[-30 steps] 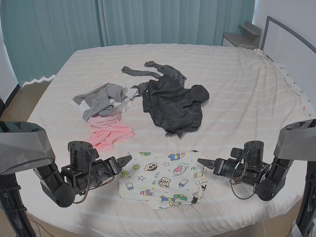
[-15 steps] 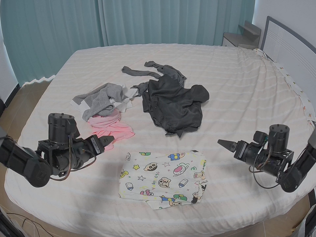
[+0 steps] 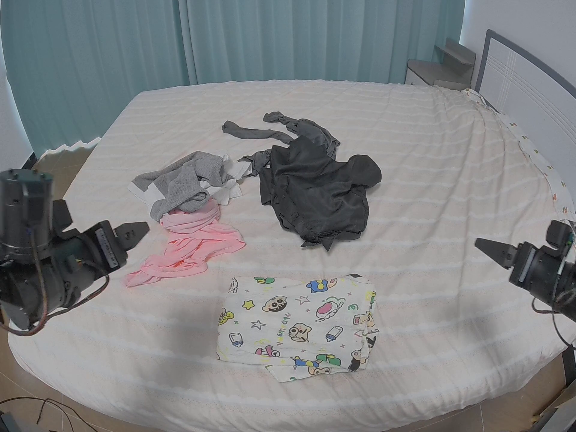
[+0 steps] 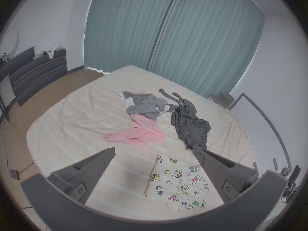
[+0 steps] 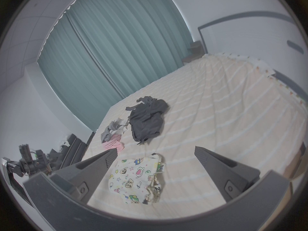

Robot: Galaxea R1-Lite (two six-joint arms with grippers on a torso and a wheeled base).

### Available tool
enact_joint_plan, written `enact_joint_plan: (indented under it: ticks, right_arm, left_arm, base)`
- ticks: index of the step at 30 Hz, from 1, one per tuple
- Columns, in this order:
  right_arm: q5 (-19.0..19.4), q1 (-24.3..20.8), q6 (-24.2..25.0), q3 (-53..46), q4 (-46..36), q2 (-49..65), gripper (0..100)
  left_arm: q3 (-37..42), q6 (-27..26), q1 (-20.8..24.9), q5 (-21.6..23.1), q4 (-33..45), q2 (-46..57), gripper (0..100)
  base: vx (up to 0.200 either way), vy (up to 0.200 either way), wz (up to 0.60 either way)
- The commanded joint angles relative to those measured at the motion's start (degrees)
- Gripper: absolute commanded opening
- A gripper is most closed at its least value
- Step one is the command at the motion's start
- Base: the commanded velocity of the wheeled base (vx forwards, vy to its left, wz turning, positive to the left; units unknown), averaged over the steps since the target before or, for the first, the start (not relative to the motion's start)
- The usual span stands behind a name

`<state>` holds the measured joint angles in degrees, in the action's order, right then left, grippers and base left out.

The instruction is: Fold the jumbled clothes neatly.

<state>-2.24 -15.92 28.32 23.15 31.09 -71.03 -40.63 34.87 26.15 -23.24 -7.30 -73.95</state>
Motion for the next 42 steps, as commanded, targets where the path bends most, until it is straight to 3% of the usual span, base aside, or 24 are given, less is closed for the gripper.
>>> enact_joint_plan:
  ticks: [1, 3, 7, 9, 15, 16, 20, 24, 29, 34, 42]
  right_arm:
    - [-5.93, 0.54, -5.29, 0.58, -13.77, 22.34, 100]
    - [-8.22, 0.63, -6.87, 1.72, -22.91, 30.52, 100]
    - [-8.74, 2.12, -7.75, 1.99, -29.86, 37.64, 100]
    - [-8.66, 4.93, -8.19, 1.99, -32.67, 40.98, 100]
    - [-8.13, 10.91, -12.5, 1.99, -35.66, 47.74, 100]
    - [-8.04, 12.49, -14.87, 1.99, -36.27, 49.94, 100]
    - [-7.86, 14.69, -19.0, 1.99, -37.33, 54.16, 100]
    - [-7.07, 14.69, -22.61, 1.55, -38.12, 58.2, 100]
    - [0.31, 14.69, -25.07, -1.44, -41.63, 66.11, 100]
    - [1.28, 15.48, -26.12, -4.69, -44.27, 70.6, 100]
    - [0.4, 15.75, -26.3, -13.48, -41.98, 70.95, 100]
  left_arm:
    - [-1.56, -0.32, 3.12, -6.03, 9.41, 17.35, 100]
    - [-1.56, -0.41, -0.05, -6.03, 14.68, 23.24, 100]
    - [-1.56, -0.5, -2.42, -6.21, 19.26, 29.56, 100]
    - [-1.56, -2.35, -5.76, -6.21, 21.8, 33.78, 100]
    - [-1.38, -12.63, -15.25, -6.21, 24.27, 44.5, 100]
    - [-1.29, -15.97, -19.03, -6.03, 24.27, 47.58, 100]
    - [-0.68, -20.54, -23.78, -5.77, 25.06, 52.06, 100]
    - [0.11, -23.79, -25.18, -5.59, 27.17, 56.37, 100]
    - [5.91, -26.78, -25.09, -5.59, 27.43, 61.64, 100]
    - [11.19, -26.95, -25.01, -4.45, 27.43, 66.83, 100]
    - [19.19, -28.27, -26.15, -2.78, 26.81, 73.16, 100]
  base:
    - [0.0, 0.0, 0.0]
    - [0.0, 0.0, 0.0]
    - [0.0, 0.0, 0.0]
    - [0.0, 0.0, 0.0]
    - [0.0, 0.0, 0.0]
    - [0.0, 0.0, 0.0]
    - [0.0, 0.0, 0.0]
    - [0.0, 0.0, 0.0]
    - [0.0, 0.0, 0.0]
    - [0.0, 0.0, 0.0]
    - [0.0, 0.0, 0.0]
